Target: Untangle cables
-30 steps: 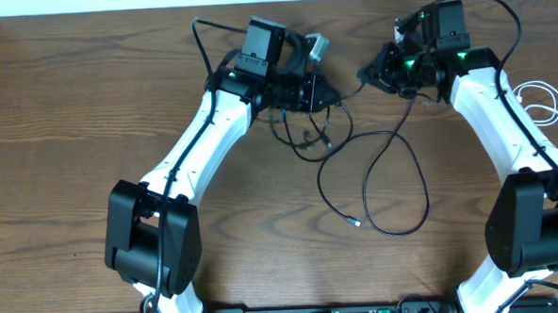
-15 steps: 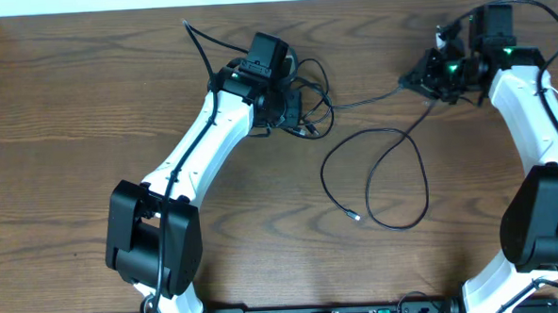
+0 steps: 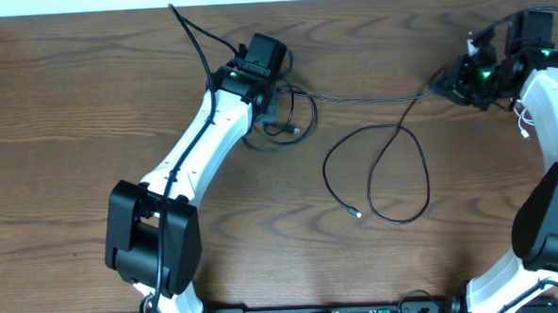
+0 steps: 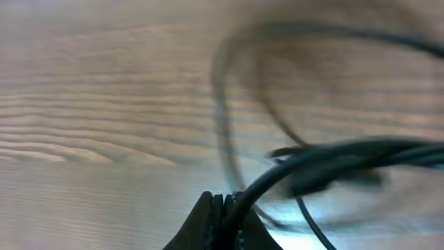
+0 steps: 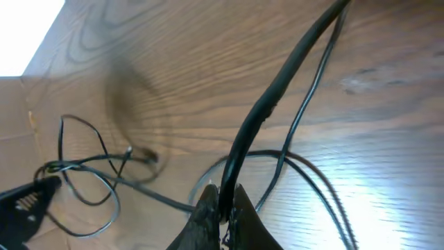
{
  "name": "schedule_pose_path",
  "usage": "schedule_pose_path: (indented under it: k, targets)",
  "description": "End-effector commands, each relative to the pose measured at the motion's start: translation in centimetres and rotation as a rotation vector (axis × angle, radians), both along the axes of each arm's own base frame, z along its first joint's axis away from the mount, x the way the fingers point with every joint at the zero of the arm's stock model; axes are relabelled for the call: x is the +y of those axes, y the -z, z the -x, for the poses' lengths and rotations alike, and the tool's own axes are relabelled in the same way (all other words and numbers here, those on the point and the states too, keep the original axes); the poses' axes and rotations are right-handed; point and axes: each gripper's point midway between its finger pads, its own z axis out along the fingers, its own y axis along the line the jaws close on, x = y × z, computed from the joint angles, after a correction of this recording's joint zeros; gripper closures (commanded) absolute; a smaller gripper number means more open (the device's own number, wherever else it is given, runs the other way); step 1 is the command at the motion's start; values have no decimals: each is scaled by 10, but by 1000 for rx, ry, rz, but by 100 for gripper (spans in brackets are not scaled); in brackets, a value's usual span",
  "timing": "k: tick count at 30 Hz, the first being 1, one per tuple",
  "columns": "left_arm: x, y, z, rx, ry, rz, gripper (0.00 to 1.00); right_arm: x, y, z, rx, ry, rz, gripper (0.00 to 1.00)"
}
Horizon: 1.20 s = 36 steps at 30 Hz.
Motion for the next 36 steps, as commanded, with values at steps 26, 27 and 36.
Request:
schedule_pose_path:
  k: [26,27,36]
  targets:
    - [94,-196,-11,-587,-331,-272,92,-117,21,30,104,228,182,99]
    - [88,-204,-10,-607,-312,-212,93,-117,21,30,104,228,182,99]
    - [18,-269,18,-701,0,297,92,-116,21,30,105,227,181,99]
